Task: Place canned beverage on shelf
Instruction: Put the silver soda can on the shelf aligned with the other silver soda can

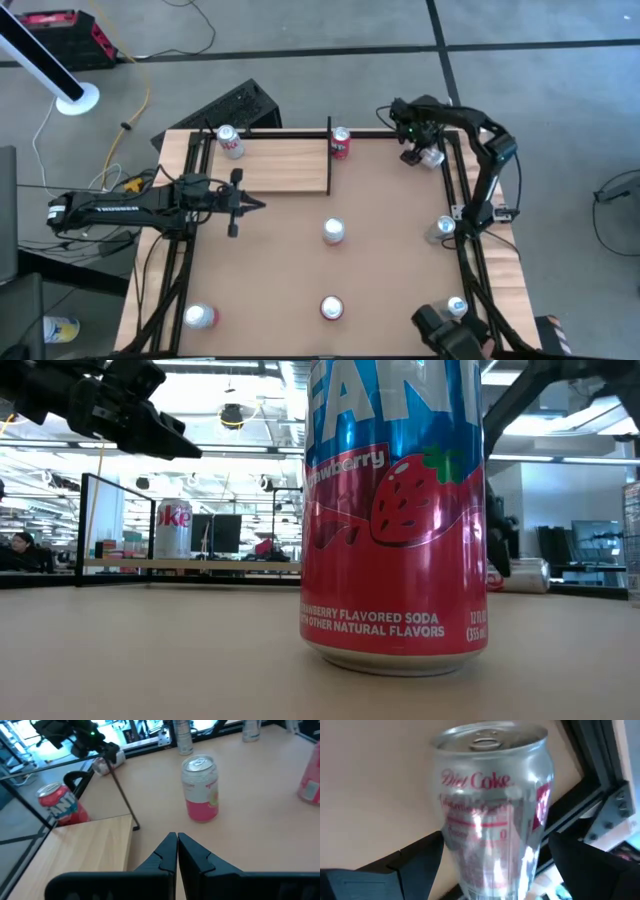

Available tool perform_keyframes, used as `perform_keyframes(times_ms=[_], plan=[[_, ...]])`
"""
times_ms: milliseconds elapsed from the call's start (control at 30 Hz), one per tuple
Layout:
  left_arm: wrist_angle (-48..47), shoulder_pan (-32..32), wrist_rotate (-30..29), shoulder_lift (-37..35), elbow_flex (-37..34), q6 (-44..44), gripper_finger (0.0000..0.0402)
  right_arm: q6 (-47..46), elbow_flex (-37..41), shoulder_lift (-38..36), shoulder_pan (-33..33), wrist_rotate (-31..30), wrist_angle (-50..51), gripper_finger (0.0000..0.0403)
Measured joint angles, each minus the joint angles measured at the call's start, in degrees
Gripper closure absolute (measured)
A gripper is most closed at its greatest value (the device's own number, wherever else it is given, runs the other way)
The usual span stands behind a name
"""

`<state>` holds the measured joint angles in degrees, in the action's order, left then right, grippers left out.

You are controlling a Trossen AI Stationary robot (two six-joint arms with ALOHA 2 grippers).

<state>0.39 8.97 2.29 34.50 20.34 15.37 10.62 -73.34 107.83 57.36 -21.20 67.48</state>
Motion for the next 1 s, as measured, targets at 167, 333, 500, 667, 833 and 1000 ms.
perform_keyframes(times_ms=[167, 333, 500, 667, 833, 1000], plan=[[-0.05, 0.01, -0.19, 0.0, 0.0, -0.06, 0.0402, 1.45, -0.08, 2.9, 1.07, 2.66, 0.05, 0.002], [0.21, 0.02, -0.18, 0.0, 0.0, -0.5, 0.0402, 1.76, -0.08, 3.74, 0.48, 1.97, 0.26, 0.0054], [0.32, 0.02, -0.18, 0.0, 0.0, -1.26, 0.0402, 1.97, -0.06, 2.96, -0.76, 1.81, 0.1, 0.0078], [0.51, 0.01, -0.18, 0.0, 0.0, -1.26, 0.0402, 3.07, -0.06, -0.61, -2.76, 1.77, 0.2, 0.0078], [0.51, 0.01, -0.18, 0.0, 0.0, -1.28, 0.0402, 3.16, -0.06, -6.97, -4.32, 1.6, -0.31, 0.0078], [0.49, 0.0, -0.18, 0.0, 0.0, -1.56, 0.0402, 2.46, -0.06, -15.47, -7.42, 1.57, -0.49, 0.0078]])
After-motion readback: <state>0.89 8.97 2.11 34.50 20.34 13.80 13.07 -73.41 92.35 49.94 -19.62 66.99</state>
